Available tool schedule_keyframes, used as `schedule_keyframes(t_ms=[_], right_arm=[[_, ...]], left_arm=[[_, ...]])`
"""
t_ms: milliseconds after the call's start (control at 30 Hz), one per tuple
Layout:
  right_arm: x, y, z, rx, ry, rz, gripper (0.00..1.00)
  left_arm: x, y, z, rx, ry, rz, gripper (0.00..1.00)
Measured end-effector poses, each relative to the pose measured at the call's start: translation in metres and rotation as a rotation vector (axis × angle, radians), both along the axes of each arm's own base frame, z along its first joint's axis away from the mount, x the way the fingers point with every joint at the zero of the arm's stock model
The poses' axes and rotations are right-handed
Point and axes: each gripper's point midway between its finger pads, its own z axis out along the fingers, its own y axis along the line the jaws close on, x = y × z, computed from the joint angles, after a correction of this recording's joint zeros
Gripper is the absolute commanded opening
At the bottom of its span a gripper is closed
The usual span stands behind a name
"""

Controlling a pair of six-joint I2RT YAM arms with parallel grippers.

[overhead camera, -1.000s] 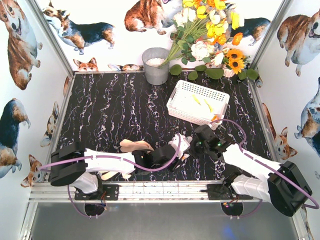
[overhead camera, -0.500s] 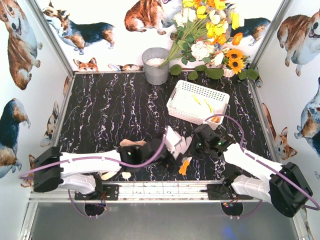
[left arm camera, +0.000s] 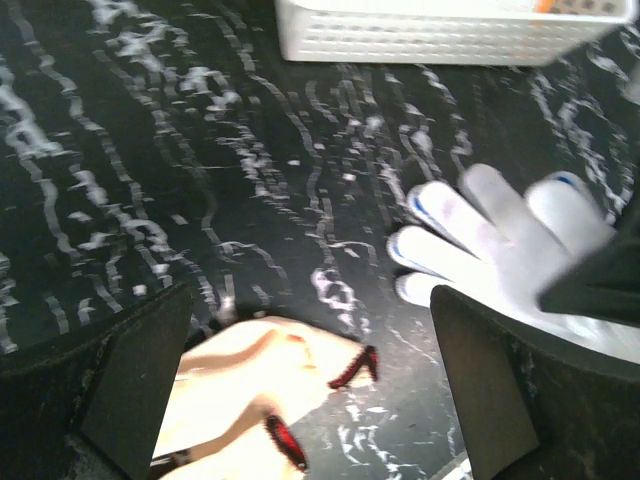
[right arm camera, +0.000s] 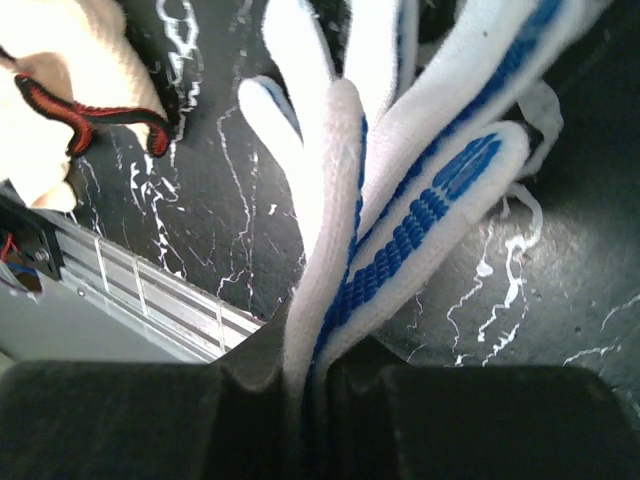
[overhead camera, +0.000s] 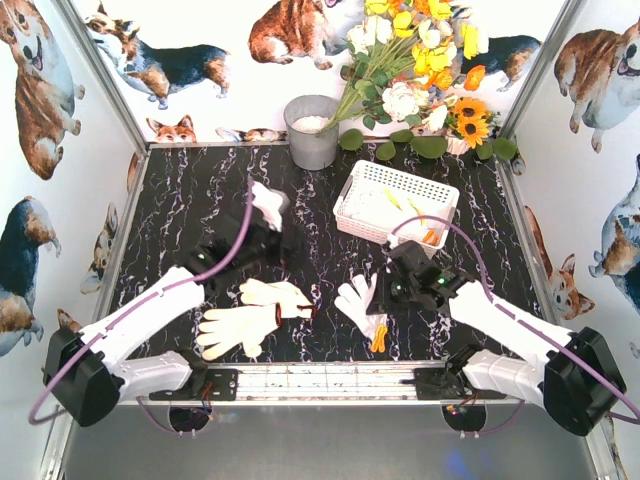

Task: Put the gloves into the storage basket
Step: Pick up the glove from the center of the board.

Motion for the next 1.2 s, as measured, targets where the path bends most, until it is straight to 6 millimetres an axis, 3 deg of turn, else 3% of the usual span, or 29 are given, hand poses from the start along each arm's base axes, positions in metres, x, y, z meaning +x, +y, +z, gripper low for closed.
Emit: schedule_keyframes(t_ms=[267,567,800,1200], right_arm=[[0.018,0.011,0.013,-0.063,-0.051,0.197,0.0],[0.032,0.016,0.0,-0.17,-0.01,0.392,0.0],[0.04,0.003,0.0,-0.275,-0.029,0.495,0.0],[0.068,-0.017,0.03,-0.463,-0.162,0.632,0.0]], left_arm=[[0.058,0.09,0.0,0.042,0.008,0.241,1.0],[0.082,0.168,0.006,0.09,-0.039,0.416,1.0],[0.076,0.193,0.019,0.135,-0.114,0.48,1.0],[0.068,0.198,0.015,0.155,-0.126,0.495,1.0]])
